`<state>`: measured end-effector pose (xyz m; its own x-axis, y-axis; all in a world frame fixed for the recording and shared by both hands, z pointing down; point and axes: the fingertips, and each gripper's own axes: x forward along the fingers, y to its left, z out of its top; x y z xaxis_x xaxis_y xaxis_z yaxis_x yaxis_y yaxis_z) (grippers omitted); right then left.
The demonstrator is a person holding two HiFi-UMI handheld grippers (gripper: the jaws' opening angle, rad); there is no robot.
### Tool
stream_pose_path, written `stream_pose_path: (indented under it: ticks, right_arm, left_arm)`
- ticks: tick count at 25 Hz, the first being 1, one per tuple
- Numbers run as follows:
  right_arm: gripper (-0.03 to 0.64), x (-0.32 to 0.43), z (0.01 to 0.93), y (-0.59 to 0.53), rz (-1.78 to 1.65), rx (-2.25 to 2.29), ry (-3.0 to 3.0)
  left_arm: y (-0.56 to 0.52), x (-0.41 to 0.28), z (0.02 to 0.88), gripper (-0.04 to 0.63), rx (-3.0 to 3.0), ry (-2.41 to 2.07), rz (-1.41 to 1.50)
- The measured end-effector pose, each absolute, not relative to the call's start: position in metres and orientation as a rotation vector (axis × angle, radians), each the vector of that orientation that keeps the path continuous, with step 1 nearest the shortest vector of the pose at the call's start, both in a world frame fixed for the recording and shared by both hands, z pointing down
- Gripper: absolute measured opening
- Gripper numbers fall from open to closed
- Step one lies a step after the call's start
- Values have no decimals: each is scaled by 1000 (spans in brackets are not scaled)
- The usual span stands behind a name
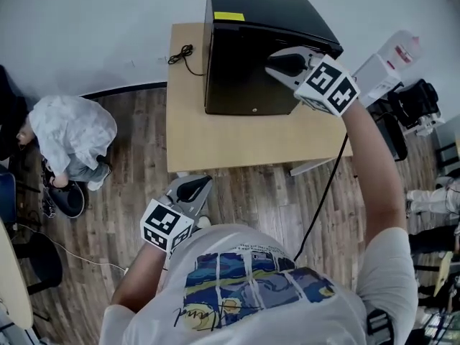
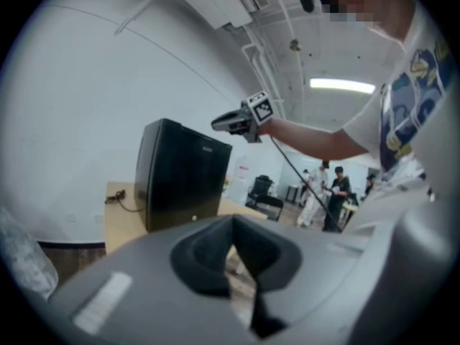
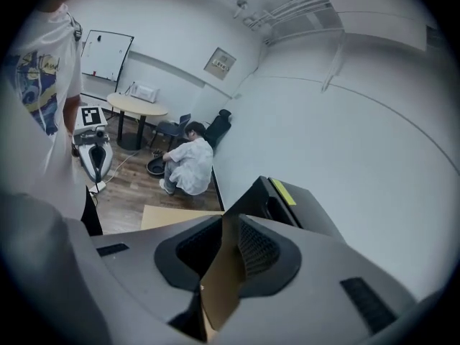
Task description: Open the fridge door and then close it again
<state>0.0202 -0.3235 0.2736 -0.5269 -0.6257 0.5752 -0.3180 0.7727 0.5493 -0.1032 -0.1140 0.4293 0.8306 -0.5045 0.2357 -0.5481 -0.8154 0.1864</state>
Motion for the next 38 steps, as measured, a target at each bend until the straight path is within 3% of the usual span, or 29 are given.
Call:
stream_pose_path:
  ticks: [21, 38]
  right_arm:
    - [87, -9, 303, -439, -472, 550, -1868]
    - [51, -9, 310, -440, -484, 482, -1760]
  left_arm:
    - [-138, -133, 449, 9, 2696, -771, 244]
    - [-159, -137, 451, 9, 2705, -764, 245]
